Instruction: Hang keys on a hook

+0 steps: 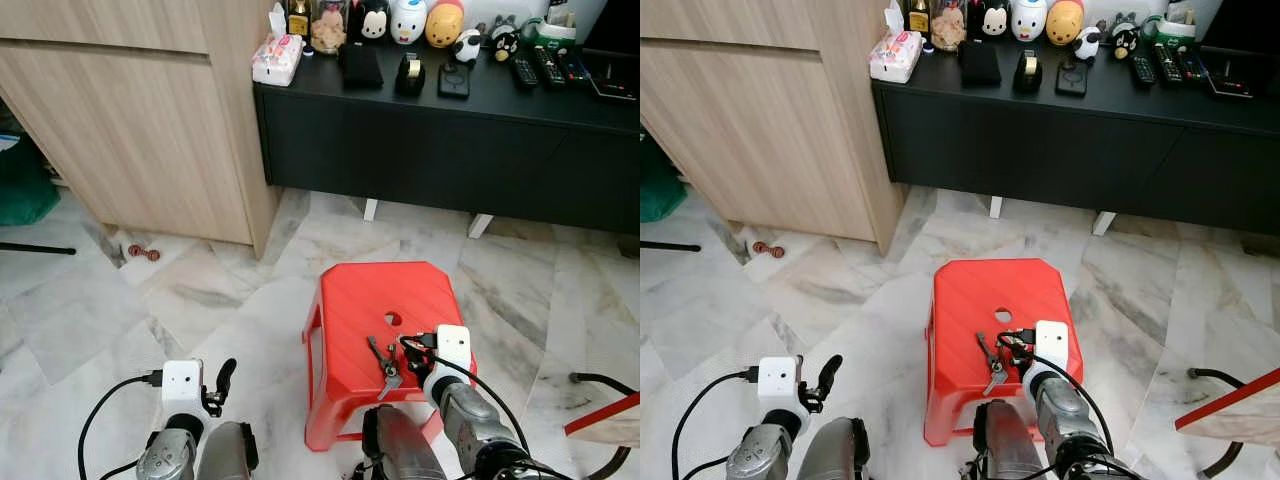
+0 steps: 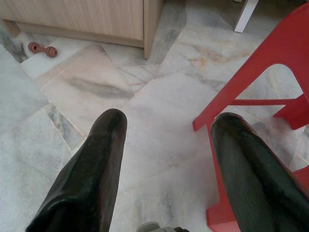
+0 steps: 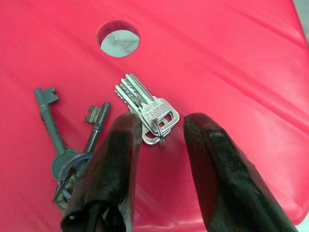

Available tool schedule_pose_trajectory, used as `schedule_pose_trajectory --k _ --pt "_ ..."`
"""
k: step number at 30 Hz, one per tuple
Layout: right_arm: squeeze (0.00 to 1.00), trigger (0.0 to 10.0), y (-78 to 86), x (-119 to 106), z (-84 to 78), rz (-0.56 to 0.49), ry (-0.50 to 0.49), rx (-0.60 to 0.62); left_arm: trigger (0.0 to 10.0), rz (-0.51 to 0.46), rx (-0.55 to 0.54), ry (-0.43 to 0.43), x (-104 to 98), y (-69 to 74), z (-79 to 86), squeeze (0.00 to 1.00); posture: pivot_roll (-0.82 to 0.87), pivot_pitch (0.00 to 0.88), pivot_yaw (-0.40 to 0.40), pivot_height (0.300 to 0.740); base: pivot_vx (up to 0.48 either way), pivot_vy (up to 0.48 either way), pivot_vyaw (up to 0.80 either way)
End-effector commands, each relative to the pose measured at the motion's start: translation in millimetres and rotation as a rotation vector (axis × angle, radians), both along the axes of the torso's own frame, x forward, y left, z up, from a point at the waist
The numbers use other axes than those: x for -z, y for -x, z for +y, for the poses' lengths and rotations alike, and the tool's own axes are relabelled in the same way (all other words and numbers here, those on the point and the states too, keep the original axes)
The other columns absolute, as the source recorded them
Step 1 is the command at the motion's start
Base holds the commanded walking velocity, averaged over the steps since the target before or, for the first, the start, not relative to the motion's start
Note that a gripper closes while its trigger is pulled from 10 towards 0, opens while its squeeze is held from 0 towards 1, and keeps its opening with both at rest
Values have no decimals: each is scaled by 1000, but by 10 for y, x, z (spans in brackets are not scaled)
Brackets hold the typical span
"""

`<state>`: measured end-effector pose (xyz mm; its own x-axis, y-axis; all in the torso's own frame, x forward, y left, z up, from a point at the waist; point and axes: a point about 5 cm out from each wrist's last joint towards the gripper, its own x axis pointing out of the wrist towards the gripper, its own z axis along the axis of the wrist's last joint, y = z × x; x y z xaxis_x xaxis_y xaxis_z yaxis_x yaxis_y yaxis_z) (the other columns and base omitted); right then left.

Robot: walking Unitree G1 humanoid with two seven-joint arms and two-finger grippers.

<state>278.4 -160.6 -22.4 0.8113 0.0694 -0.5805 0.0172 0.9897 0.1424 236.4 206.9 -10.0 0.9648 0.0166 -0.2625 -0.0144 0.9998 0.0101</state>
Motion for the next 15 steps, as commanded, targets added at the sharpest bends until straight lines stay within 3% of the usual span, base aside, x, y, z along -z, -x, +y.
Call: schedule_pose_trajectory --k 1,2,4,6,11,14,15 --pt "0 9451 94 85 -18 48 1 3 10000 22 12 -8 37 52 1 0 5 174 -40 615 0 0 0" --pt "0 7451 98 89 -17 51 3 1 10000 22 12 -8 37 53 1 0 5 174 -40 615 0 0 0" --pt "0 7451 100 90 -17 53 3 1 10000 22 12 -8 37 54 2 0 5 174 -40 615 0 0 0" --pt "0 5569 102 92 -17 54 3 1 10000 22 12 -9 37 56 1 0 5 174 -40 615 0 0 0" --pt "0 4784 103 93 -16 54 3 1 10000 21 12 -9 34 58 2 0 7 177 -40 615 0 0 0" --pt "0 4863 103 93 -18 55 4 2 10000 21 12 -10 32 59 2 0 7 176 -39 615 0 0 0" --pt "0 5333 104 94 -24 56 5 4 10000 22 12 -10 32 59 1 0 7 176 -39 615 0 0 0"
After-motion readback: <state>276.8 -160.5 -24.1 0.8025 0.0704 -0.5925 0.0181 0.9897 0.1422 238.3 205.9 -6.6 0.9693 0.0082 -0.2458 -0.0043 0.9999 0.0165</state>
